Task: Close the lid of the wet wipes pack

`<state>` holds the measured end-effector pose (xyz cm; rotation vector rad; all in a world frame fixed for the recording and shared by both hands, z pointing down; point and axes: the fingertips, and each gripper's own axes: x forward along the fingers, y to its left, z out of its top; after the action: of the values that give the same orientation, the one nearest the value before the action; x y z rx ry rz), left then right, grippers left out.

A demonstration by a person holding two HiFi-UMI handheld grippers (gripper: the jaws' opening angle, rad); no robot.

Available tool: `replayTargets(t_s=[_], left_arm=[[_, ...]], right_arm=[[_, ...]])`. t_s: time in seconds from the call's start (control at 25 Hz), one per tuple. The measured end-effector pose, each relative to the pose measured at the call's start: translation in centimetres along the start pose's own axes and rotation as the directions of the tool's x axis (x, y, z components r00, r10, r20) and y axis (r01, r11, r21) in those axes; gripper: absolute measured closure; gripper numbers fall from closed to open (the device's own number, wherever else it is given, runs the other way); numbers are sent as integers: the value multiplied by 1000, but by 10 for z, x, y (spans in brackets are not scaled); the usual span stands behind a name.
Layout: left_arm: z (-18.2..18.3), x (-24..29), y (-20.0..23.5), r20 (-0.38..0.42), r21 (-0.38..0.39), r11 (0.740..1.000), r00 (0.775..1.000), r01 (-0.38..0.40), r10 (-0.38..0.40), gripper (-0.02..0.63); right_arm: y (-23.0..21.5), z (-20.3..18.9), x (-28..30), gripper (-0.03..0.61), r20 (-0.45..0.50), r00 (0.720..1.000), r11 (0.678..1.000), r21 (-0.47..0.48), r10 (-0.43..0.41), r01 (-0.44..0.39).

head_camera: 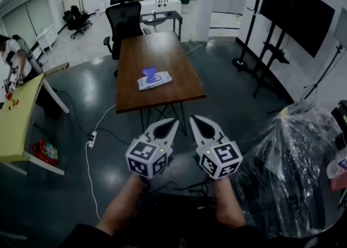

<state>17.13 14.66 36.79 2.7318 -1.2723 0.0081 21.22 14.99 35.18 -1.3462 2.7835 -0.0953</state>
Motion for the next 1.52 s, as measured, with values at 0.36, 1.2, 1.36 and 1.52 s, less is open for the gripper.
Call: replayTargets(t_s=[0.36, 1.2, 1.36, 1.52], left_arm=[[-4, -7, 61, -13, -21, 999, 999, -30, 30, 606], [0, -26, 266, -77, -32, 998, 995, 55, -58, 606], [-6, -21, 291, -93, -44, 996, 993, 73, -77, 606], [-11, -7, 311, -101, -61, 995, 992, 72, -78, 606]], right_arm=[[16, -13, 55, 568, -37, 999, 1000, 0, 16, -16], [77, -36, 241, 568, -87, 992, 995, -15, -95, 94], [78, -45, 264, 568, -110, 987, 993, -15, -119, 118], [66, -51, 280, 568, -126, 983, 991, -12, -134, 134]])
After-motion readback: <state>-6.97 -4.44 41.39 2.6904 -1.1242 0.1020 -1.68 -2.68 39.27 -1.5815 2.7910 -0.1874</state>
